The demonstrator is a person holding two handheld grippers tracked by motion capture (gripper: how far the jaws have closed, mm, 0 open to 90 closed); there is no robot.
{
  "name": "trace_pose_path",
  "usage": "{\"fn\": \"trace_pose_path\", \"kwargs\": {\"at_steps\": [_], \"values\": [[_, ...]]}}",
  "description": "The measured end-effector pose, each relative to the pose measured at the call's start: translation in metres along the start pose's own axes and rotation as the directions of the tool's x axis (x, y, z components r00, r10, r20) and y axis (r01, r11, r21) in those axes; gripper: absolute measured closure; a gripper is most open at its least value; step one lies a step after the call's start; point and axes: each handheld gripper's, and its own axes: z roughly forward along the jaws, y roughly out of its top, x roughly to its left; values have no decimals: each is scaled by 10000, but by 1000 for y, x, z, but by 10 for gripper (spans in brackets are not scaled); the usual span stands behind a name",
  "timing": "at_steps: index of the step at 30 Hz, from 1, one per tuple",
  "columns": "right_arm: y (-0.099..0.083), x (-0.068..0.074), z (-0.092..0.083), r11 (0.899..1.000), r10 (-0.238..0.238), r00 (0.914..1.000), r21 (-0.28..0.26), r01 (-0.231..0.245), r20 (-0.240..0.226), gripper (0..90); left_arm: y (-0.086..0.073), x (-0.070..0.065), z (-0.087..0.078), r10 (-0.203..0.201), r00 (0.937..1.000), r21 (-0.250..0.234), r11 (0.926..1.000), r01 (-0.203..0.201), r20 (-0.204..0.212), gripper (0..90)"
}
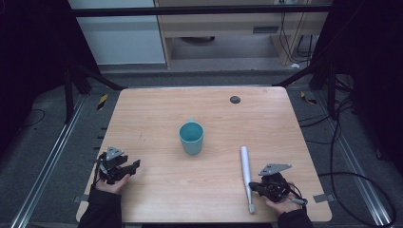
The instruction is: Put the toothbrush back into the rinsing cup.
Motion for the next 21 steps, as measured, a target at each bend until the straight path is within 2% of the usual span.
{"fn": "trace_pose_path", "kwargs": {"at_steps": [21], "values": [[6, 11, 13, 9996, -260, 9994, 129, 263, -215, 900, 0, -1, 0, -5, 10000, 40, 10000, 5, -11, 418]]}}
